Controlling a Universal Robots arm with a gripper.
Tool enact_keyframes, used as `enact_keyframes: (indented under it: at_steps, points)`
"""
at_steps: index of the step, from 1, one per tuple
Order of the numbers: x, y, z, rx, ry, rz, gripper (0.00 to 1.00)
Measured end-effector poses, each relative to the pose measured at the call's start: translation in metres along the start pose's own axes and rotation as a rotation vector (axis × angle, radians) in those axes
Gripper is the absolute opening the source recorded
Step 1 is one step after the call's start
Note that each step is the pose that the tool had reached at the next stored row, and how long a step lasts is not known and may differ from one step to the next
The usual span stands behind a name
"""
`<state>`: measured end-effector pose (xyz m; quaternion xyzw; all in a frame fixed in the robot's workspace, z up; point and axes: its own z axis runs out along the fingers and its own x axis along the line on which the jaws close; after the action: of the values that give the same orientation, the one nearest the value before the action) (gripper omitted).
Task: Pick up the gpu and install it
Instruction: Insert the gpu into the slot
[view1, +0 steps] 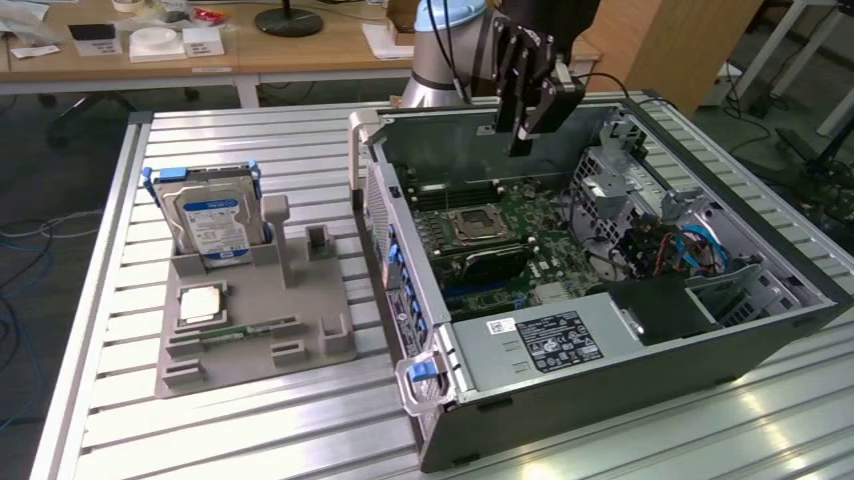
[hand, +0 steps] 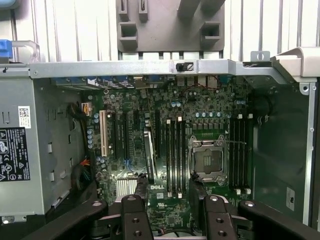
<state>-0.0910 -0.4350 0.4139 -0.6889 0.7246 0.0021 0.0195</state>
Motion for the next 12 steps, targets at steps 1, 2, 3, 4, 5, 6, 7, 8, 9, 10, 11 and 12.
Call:
enact_keyframes:
  at_steps: [1, 2, 3, 4, 5, 6, 7, 8, 9, 10, 11, 12]
  points:
    - [0.0000, 0.0000, 0.0001, 0.0000, -0.0001, 0.000, 0.46]
    - [0.0000, 0.0000, 0.0001, 0.0000, -0.0001, 0.000, 0.46]
    - [0.0000, 0.0000, 0.0002, 0.0000, -0.0001, 0.000, 0.46]
    - [0.0000, 0.0000, 0.0004, 0.0001, -0.0002, 0.000, 0.46]
    - [0.0000, 0.0000, 0.0010, 0.0002, -0.0004, 0.000, 0.46]
    - [0.0000, 0.0000, 0.0016, 0.0002, -0.0003, 0.000, 0.46]
    - [0.0000, 0.0000, 0.0021, 0.0003, -0.0002, 0.000, 0.46]
    - [0.0001, 0.0000, 0.0026, 0.0003, -0.0002, 0.000, 0.46]
    - [0.0001, 0.0000, 0.0029, 0.0003, -0.0001, 0.000, 0.46]
    - [0.0001, 0.0000, 0.0032, 0.0003, -0.0001, 0.000, 0.46]
    - [0.0001, 0.0001, 0.0034, 0.0003, -0.0001, 0.000, 0.46]
    - [0.0001, 0.0001, 0.0036, 0.0003, 0.0000, 0.000, 0.46]
